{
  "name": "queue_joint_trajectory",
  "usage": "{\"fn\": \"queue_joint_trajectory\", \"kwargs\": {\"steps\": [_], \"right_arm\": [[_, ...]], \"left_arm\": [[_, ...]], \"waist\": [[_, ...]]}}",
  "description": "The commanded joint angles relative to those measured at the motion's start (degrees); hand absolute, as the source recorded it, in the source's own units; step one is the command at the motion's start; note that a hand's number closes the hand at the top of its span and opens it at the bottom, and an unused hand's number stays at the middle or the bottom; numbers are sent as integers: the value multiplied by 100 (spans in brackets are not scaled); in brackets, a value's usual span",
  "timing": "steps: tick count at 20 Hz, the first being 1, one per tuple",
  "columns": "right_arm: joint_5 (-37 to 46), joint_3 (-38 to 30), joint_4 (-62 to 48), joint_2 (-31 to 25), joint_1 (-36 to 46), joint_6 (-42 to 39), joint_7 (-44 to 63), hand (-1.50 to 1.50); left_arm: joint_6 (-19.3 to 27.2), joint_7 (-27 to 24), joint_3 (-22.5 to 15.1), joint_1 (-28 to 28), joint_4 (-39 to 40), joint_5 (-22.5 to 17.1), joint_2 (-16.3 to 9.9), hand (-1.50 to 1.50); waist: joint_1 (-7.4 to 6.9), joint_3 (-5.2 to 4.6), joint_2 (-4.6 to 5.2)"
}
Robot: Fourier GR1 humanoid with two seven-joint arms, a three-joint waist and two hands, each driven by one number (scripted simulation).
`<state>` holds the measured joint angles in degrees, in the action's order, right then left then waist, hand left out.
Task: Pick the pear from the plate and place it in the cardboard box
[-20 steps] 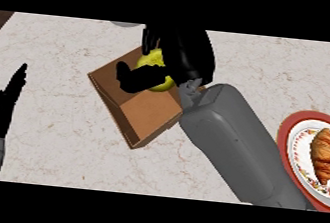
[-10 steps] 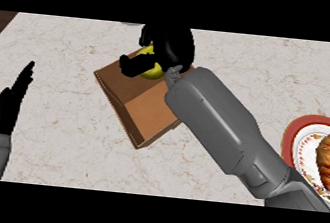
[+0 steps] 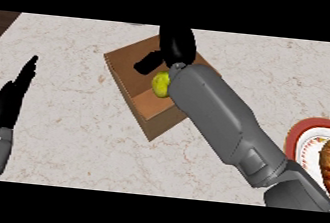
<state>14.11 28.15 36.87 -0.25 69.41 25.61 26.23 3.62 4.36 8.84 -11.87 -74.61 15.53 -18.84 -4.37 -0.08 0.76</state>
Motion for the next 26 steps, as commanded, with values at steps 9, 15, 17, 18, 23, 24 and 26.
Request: {"fn": "queue_joint_trajectory", "kwargs": {"steps": [9, 15, 17, 18, 23, 24, 26], "right_arm": [[-888, -713, 200, 24, 5, 1506, -1465, -150], [-1197, -1173, 1068, -390, -647, 977, -1902, -150], [-1347, -1324, 1440, -717, -1265, 862, -2157, -150], [-1321, -1304, 1744, -1047, -1177, 603, -1671, -150], [-1461, -1539, 2841, -1921, -2345, 220, -1734, -150], [-1525, -1547, 2952, -2135, -2672, -42, -1837, -150], [-1690, -1828, 3325, -2579, -2928, -322, -1804, -150]], "left_arm": [[29, -73, 168, 490, -312, -61, -39, 0], [36, -352, 413, 397, 154, -96, -151, 0], [50, 13, 317, 648, -395, -71, -65, 0], [125, -58, 316, 571, -147, 8, -43, 0], [-18, 86, 413, 677, -375, -148, -79, 0], [-89, -131, 526, 748, -256, -198, -205, 0], [67, -224, 401, 925, -409, -106, 18, 0]], "waist": [[267, 13, -60], [457, 7, -77], [467, 13, -93], [533, 10, -108], [581, 11, -124], [582, 10, -117], [560, 10, -117]]}}
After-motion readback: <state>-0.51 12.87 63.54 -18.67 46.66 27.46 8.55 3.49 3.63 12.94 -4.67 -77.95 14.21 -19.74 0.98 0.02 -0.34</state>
